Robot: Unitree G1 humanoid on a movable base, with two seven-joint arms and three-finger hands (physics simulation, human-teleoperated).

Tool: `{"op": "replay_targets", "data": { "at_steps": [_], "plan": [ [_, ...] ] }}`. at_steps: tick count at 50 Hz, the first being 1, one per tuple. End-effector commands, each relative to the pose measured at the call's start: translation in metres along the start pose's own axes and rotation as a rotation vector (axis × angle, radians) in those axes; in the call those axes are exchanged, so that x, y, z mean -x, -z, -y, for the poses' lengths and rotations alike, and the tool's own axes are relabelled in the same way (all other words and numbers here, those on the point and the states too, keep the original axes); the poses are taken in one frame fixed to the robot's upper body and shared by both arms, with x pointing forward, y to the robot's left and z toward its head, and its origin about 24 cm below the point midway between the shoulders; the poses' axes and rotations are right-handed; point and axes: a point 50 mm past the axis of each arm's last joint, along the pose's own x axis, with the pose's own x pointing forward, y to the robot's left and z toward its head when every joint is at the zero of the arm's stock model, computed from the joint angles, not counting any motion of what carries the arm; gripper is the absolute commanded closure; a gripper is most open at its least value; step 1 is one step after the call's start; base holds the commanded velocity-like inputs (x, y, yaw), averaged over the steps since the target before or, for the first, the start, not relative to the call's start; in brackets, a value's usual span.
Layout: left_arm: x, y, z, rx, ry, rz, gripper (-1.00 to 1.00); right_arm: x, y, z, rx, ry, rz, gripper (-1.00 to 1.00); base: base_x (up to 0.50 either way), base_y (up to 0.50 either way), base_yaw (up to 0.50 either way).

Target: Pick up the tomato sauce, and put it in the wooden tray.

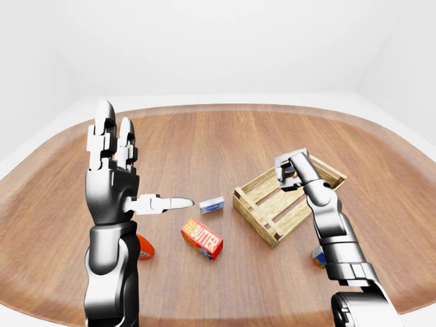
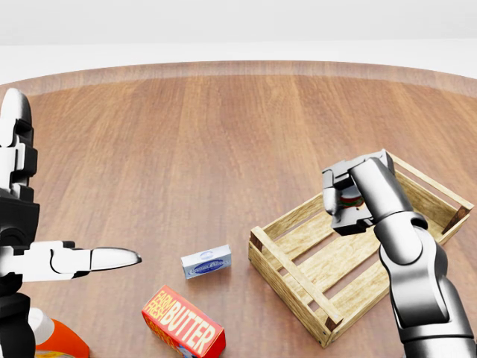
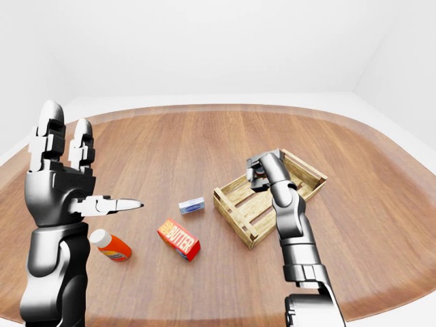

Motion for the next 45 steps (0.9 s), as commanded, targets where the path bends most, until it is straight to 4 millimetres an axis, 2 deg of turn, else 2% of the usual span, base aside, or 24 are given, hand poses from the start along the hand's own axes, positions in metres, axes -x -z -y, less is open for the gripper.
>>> {"op": "replay_targets", "data": {
  "at_steps": [1, 21, 29, 33, 45],
  "plan": [
    [0.000, -0.002, 0.000, 0.002, -0.002, 0.007, -1.00, -0.004, 0.008, 0.002, 0.045, 0.029, -0.049, 1.00, 0.00, 0.00, 0.00],
    [0.000, -0.002, 0.000, 0.002, -0.004, 0.008, -1.00, 0.001, 0.053, -0.009, -0.116, 0.120, -0.228, 1.00, 0.00, 0.00, 0.00],
    [0.000, -0.002, 0.000, 0.001, -0.002, 0.009, -1.00, 0.006, 0.077, -0.021, -0.170, 0.139, -0.340, 1.00, 0.00, 0.00, 0.00],
    [0.000, -0.003, -0.001, 0.001, -0.003, 0.011, -1.00, 0.007, 0.080, -0.023, -0.181, 0.144, -0.359, 1.00, 0.00, 0.00, 0.00],
    [-0.001, -0.005, -0.002, 0.002, -0.007, 0.023, -1.00, 0.002, 0.072, -0.024, -0.181, 0.139, -0.331, 1.00, 0.00, 0.00, 0.00]
  ]
}}
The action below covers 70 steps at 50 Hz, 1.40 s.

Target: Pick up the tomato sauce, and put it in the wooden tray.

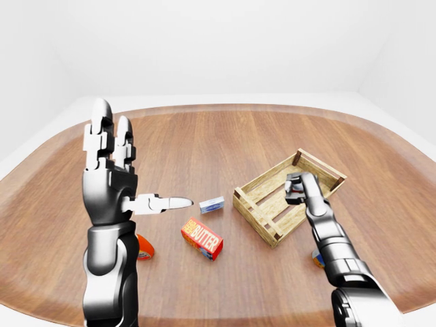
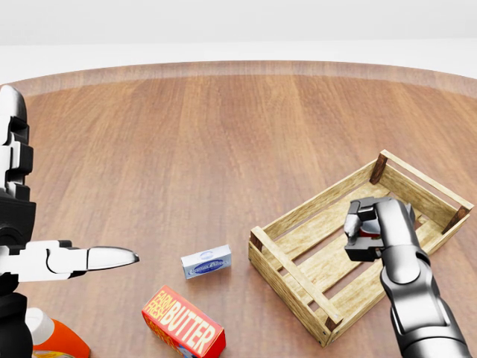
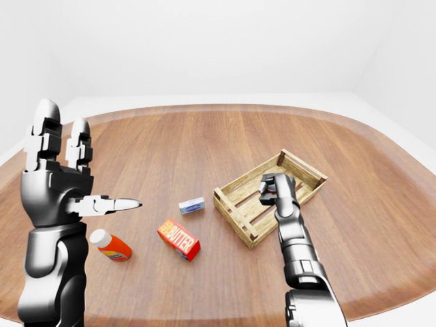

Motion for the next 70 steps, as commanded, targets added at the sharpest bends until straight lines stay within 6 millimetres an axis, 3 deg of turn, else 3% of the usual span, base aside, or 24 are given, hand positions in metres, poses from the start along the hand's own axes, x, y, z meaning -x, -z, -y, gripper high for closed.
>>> {"op": "replay_targets", "data": {
  "at_steps": [1, 14, 44, 65, 66, 67, 68, 70],
  "plan": [
    [-0.001, -0.002, -0.001, 0.001, -0.003, 0.010, -1.00, -0.002, -0.003, -0.002, 0.013, 0.025, 0.001, 1.00, 0.00, 0.00, 0.00],
    [-0.001, -0.004, -0.002, 0.004, -0.006, 0.019, -1.00, -0.003, -0.001, -0.007, 0.000, 0.020, -0.020, 1.00, 0.00, 0.00, 0.00],
    [-0.002, -0.008, -0.003, 0.008, -0.011, 0.036, -1.00, -0.002, 0.030, -0.011, 0.031, 0.041, -0.163, 1.00, 0.00, 0.00, 0.00],
    [-0.002, -0.008, -0.003, 0.009, -0.011, 0.040, -1.00, -0.004, 0.030, -0.012, 0.028, 0.046, -0.176, 1.00, 0.00, 0.00, 0.00],
    [-0.002, -0.008, -0.003, 0.009, -0.010, 0.040, -1.00, -0.004, 0.030, -0.012, 0.024, 0.047, -0.176, 0.90, 0.00, 0.00, 0.00],
    [-0.002, -0.009, -0.003, 0.009, -0.010, 0.041, -1.00, -0.004, 0.029, -0.011, 0.022, 0.048, -0.177, 0.31, 0.00, 0.00, 0.00],
    [-0.002, -0.009, -0.003, 0.009, -0.009, 0.044, -1.00, -0.005, 0.030, -0.011, 0.018, 0.049, -0.181, -1.00, 0.00, 0.00, 0.00],
    [-0.003, -0.010, -0.003, 0.009, -0.009, 0.048, -1.00, -0.004, 0.031, -0.011, 0.022, 0.052, -0.188, -1.00, 0.00, 0.00, 0.00]
  ]
}}
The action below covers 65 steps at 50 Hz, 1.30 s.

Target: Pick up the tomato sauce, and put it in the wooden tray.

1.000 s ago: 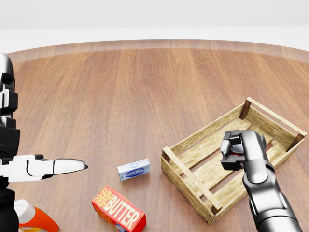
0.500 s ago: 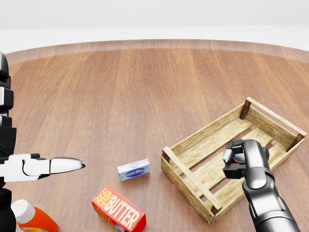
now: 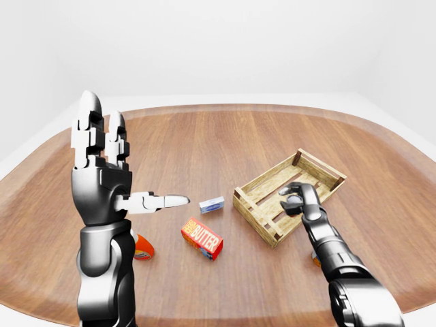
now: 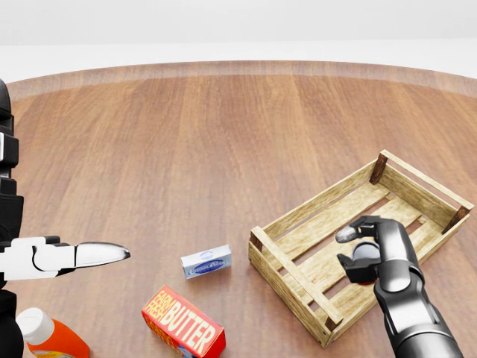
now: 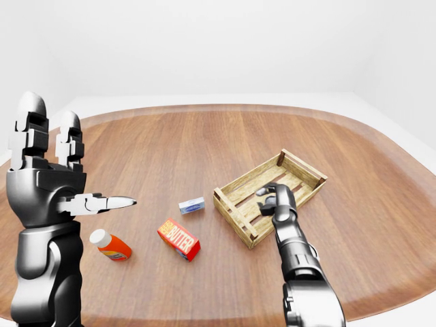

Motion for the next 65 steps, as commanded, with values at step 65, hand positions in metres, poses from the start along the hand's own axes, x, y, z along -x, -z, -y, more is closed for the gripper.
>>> {"op": "replay_targets", "data": {
  "at_steps": [65],
  "plan": [
    [-0.001, -0.017, 0.001, 0.019, -0.002, 0.075, -1.00, 0.201, -0.230, 0.115, 0.627, 0.218, 1.240, -1.00, 0.00, 0.00, 0.00]
  ]
}}
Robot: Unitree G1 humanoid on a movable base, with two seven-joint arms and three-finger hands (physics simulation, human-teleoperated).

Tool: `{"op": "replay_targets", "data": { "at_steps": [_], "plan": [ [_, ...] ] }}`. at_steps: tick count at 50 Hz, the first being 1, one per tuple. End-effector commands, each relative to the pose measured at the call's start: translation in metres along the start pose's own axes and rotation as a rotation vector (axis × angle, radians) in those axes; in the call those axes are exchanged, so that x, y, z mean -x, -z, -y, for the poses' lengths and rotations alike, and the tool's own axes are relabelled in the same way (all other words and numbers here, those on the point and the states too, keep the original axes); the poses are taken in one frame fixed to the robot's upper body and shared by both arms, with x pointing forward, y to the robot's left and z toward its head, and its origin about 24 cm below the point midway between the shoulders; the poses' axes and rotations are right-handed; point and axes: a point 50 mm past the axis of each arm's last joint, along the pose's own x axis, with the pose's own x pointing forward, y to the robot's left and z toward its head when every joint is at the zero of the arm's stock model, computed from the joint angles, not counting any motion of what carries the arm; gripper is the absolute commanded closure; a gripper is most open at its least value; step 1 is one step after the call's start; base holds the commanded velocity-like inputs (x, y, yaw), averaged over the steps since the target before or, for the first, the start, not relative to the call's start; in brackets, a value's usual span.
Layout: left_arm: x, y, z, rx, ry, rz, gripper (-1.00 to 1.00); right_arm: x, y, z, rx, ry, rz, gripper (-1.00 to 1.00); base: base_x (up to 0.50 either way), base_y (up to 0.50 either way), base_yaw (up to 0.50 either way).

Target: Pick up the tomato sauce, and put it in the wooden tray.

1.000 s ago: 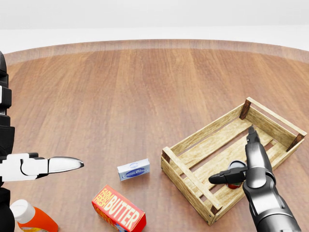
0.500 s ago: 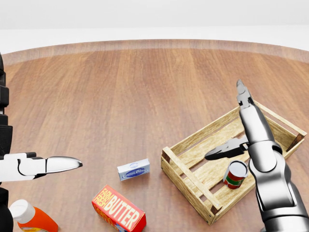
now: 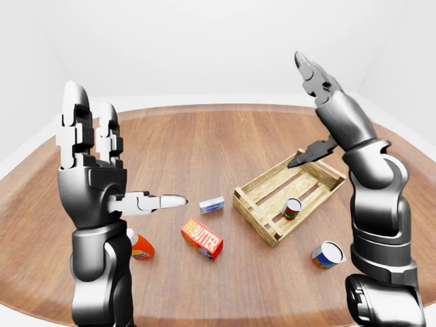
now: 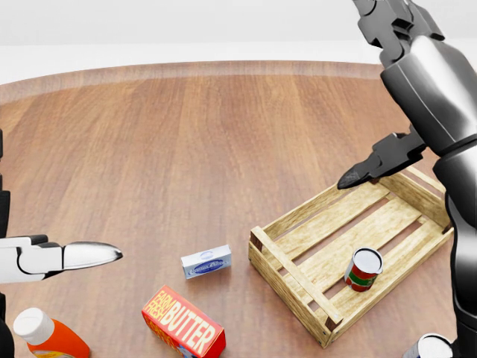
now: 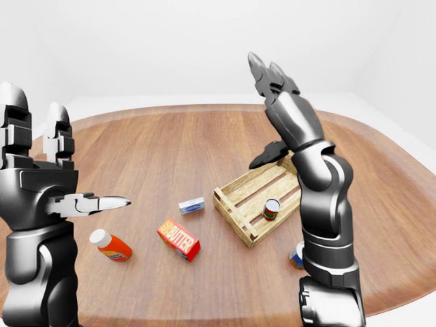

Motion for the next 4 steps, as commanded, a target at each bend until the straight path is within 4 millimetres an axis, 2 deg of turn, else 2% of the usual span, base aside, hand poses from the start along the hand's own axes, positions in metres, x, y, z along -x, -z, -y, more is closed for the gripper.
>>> {"op": "replay_targets", "data": {
  "at_steps": [1, 4],
  "plan": [
    [0.000, -0.006, 0.001, 0.005, 0.001, 0.024, -1.00, 0.019, -0.065, 0.041, 0.239, 0.059, 0.236, -1.00, 0.00, 0.00, 0.00],
    [-0.001, -0.010, 0.000, 0.007, -0.001, 0.044, -1.00, 0.028, -0.079, 0.045, 0.277, 0.081, 0.292, -1.00, 0.00, 0.00, 0.00]
  ]
}}
